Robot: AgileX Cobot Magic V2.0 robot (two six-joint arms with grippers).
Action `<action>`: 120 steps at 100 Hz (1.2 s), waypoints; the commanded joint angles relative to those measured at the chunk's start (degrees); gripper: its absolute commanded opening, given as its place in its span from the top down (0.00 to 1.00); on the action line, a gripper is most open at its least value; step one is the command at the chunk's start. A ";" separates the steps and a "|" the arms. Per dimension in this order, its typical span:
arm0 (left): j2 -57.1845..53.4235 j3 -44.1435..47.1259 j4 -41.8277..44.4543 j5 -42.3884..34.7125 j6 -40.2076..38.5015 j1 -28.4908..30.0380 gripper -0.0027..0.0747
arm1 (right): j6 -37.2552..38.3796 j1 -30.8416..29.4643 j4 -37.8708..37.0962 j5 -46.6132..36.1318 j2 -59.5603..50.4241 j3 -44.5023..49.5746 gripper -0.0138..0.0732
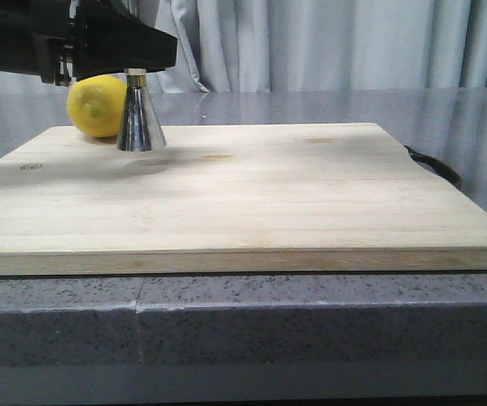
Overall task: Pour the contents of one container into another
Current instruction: 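Carry the beaker back with the right gripper and set it on the board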
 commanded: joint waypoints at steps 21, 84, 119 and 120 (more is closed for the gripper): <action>-2.83 -1.63 -4.73 6.56 0.22 -0.33 0.63 | 0.18 -2.23 7.32 -32.48 -16.68 26.20 0.49; -2.83 -1.63 -4.73 6.56 0.22 -0.33 0.63 | 8.59 -2.23 15.73 -81.80 -11.68 55.32 0.49; -2.83 -1.63 -4.73 6.56 0.22 -0.33 0.63 | 13.29 -2.00 10.97 -88.84 -1.60 55.45 0.49; -2.83 -1.63 -4.73 6.56 0.22 -0.33 0.63 | 13.29 -2.00 10.97 -89.02 -1.26 55.45 0.49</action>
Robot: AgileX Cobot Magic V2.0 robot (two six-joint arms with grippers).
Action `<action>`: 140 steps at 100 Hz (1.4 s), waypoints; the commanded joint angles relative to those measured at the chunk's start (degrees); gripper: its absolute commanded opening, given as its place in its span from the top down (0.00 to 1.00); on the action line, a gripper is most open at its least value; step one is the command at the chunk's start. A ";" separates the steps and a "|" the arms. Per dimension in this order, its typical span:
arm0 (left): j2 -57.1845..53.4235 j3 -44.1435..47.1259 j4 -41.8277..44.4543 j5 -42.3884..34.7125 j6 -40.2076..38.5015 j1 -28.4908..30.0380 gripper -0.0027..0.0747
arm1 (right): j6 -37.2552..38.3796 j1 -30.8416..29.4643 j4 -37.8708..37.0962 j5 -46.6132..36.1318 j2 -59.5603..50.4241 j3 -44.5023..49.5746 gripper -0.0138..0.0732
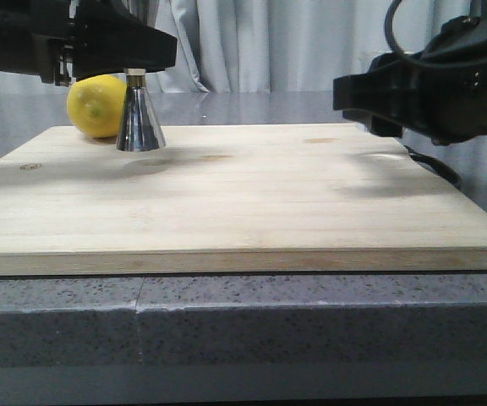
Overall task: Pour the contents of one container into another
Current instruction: 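Carry the beaker back with the right gripper and set it on the board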
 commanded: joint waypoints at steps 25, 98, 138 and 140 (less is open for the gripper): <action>-2.83 -1.63 -4.73 6.56 0.22 -0.33 0.63 | 0.97 -0.08 -3.24 -9.84 4.78 -1.13 0.49; -2.83 -1.63 -4.73 6.56 0.22 -0.33 0.63 | 0.32 -0.08 -2.90 6.96 -4.84 -1.13 0.15; -2.83 -1.63 -4.73 6.56 0.22 -0.33 0.63 | -2.92 -1.04 -2.90 24.26 -22.64 4.75 0.16; -2.83 -1.63 -4.73 6.56 0.22 -0.33 0.63 | -2.92 -1.04 -2.90 24.41 -23.70 5.25 0.16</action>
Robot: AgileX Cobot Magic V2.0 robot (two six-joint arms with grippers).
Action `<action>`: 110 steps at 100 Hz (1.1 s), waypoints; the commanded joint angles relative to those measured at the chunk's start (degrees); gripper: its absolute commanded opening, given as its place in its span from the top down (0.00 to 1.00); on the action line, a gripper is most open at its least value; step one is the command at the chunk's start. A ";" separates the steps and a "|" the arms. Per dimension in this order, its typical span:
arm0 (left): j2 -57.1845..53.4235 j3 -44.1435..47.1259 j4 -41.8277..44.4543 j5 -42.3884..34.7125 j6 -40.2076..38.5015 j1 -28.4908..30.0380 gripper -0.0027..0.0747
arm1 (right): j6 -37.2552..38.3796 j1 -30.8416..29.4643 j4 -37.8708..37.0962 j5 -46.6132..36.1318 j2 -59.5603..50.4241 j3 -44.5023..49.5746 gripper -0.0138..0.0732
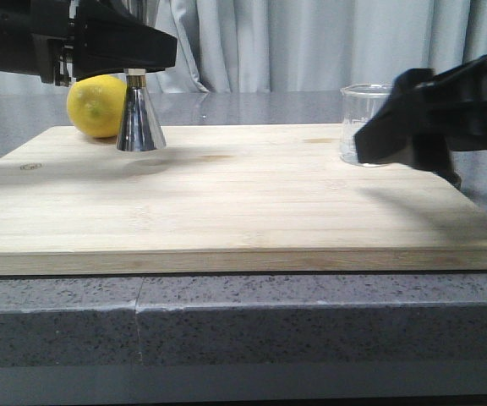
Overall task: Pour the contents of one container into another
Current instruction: 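Carry the beaker back with the right gripper and set it on the board, then lower the jigger onto the board with the left gripper and release it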
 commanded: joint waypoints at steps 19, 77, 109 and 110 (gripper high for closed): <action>-2.83 -1.63 -4.73 6.56 0.22 -0.33 0.63 | -0.74 -0.26 -0.21 0.85 -13.18 2.45 0.16; -1.92 -1.63 -4.73 7.06 2.87 -0.33 0.63 | -0.82 -0.26 -0.80 2.10 -15.98 2.45 0.16; -0.15 -1.63 -4.73 7.06 5.02 -0.33 0.63 | -0.82 -0.26 -0.89 1.99 -15.98 2.45 0.16; -0.15 -1.63 -4.73 7.06 5.02 -0.33 0.63 | -0.82 -0.26 -0.89 1.99 -15.98 2.45 0.16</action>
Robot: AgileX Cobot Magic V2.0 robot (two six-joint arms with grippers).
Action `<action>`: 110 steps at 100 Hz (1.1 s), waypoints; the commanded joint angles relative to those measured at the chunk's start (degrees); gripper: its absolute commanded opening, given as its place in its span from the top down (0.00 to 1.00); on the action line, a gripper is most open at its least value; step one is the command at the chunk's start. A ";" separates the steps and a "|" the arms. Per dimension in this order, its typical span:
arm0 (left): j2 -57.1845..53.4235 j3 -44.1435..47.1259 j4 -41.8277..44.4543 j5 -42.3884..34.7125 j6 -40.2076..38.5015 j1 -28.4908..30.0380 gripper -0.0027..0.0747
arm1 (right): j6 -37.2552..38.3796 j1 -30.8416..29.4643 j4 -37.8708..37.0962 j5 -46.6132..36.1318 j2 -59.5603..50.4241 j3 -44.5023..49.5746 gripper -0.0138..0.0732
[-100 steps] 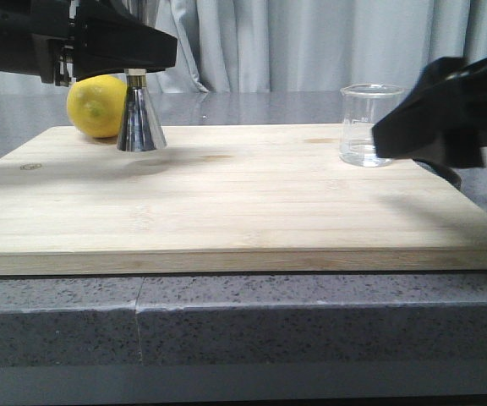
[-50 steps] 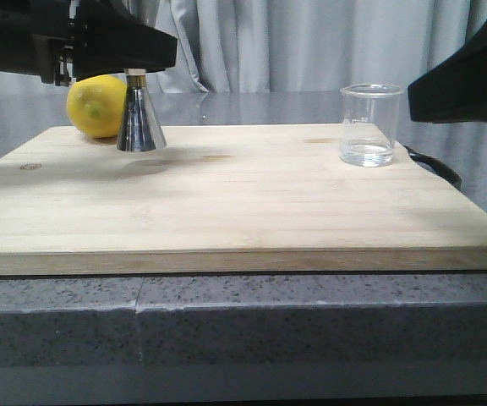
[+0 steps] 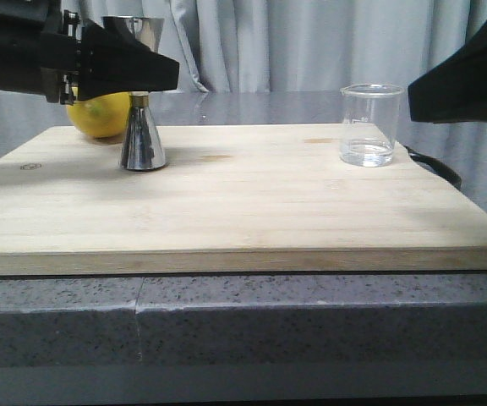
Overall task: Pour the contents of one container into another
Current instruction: 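Lower the jigger onto the board with the left gripper and release it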
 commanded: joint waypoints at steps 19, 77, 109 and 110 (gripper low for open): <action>-2.41 -1.63 -4.73 7.14 1.54 -0.33 0.63 | -0.55 -0.28 -0.83 -4.00 -0.91 -1.30 0.16; -1.72 -1.42 -4.61 7.14 1.38 -0.80 0.63 | -0.55 -0.28 -1.07 -5.94 -0.91 -1.30 0.16; -1.15 -1.42 -4.72 7.14 1.27 -0.80 0.62 | -0.55 -0.28 -1.17 -6.74 -0.91 -1.30 0.16; -1.15 -1.42 -4.72 7.14 1.27 -0.80 0.62 | -0.55 -0.28 -1.17 -6.74 -0.91 -1.30 0.16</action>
